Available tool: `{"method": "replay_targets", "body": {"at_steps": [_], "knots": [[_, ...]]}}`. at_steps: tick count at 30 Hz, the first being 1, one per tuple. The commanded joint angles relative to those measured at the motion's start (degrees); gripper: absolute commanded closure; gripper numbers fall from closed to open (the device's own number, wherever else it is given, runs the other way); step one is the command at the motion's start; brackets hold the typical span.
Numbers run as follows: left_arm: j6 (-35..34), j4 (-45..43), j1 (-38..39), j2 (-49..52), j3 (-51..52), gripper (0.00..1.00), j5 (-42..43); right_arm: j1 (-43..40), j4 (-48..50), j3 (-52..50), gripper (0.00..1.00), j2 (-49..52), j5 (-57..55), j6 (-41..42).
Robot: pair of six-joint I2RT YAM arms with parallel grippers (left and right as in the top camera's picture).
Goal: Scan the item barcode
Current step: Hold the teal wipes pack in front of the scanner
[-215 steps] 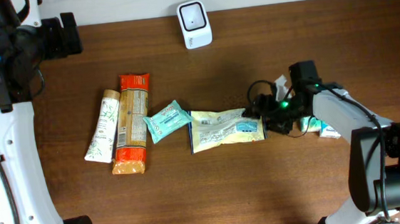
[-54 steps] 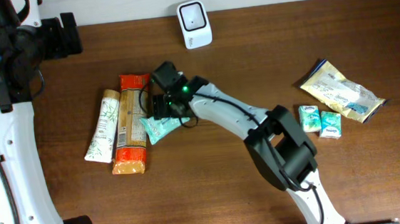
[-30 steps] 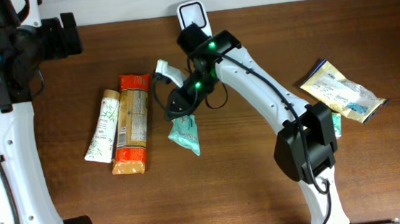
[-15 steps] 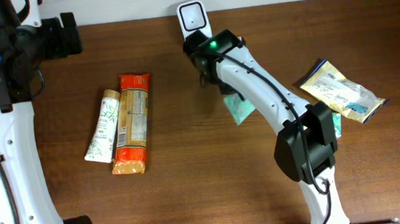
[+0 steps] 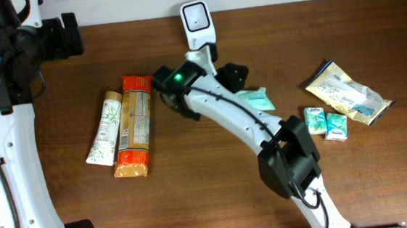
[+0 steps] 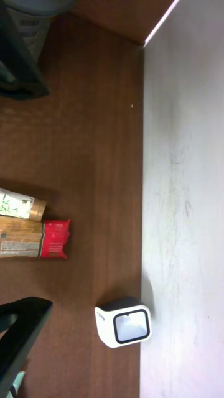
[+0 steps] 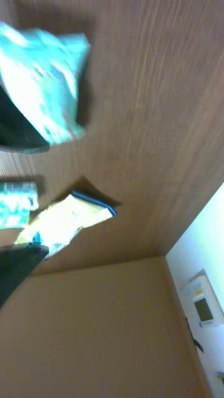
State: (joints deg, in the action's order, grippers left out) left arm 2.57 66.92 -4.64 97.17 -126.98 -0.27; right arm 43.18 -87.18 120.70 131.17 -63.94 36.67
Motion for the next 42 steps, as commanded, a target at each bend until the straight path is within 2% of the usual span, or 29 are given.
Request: {"method": "replay_targets", "body": {"at_steps": [1,6,9,10,12,13,18,28,29,32,34,35,38,42], "knots": [[0.70,0.09,-0.02,-0.44,-0.59,0.01,-0.15,2.49,-0.24,0.04,0.22,0.39,2.43,-3.96],[0.70,0.09,-0.02,-0.44,-0.59,0.01,-0.15,-3.30,2.86,0.04,0.21,0.42,20.44,-5.09],[0.70,0.09,-0.02,-0.44,-0.59,0.01,-0.15,-8.37,9.94,0.04,0.19,0.42,32.83,-12.68],[0.70,0.09,-0.02,-0.44,-0.59,0.01,-0.15,-11.13,13.53,0.04,0.19,0.42,40.46,-13.97],[0.70,0.09,-0.02,-0.44,-0.59,0.01,-0.15,-14.16,16.02,0.02,0.33,0.46,49.20,-13.70],[0.70,0.09,-0.02,-0.44,-0.59,0.01,-0.15,-14.73,16.57,-0.07,0.36,0.46,50.51,-13.49],[0.70,0.09,-0.02,-0.44,-0.59,0.01,-0.15,-15.91,19.17,-4.66,0.38,0.46,50.29,-5.66],[0.70,0.09,-0.02,-0.44,-0.59,0.01,-0.15,-16.06,30.86,-19.39,0.38,0.48,46.16,-6.19],[0.70,0.09,-0.02,-0.44,-0.59,0.01,-0.15,-16.20,30.91,-19.41,0.46,0.48,46.18,-6.19],[0.70,0.09,-0.02,-0.44,-0.59,0.01,-0.15,-16.20,30.88,-19.41,0.62,0.48,46.31,-6.21],[0.70,0.09,-0.02,-0.44,-0.59,0.01,-0.15,-16.20,31.06,-19.45,0.63,0.90,46.34,-6.45],[0.70,0.09,-0.02,-0.44,-0.59,0.01,-0.15,-16.20,31.06,-19.45,0.69,1.46,46.49,-6.93],[0.70,0.09,-0.02,-0.44,-0.59,0.01,-0.15,-16.20,30.93,-19.41,0.96,1.99,46.82,-7.48],[0.70,0.09,-0.02,-0.44,-0.59,0.01,-0.15,-16.20,29.53,-17.33,0.96,1.95,47.21,-9.62]]}}
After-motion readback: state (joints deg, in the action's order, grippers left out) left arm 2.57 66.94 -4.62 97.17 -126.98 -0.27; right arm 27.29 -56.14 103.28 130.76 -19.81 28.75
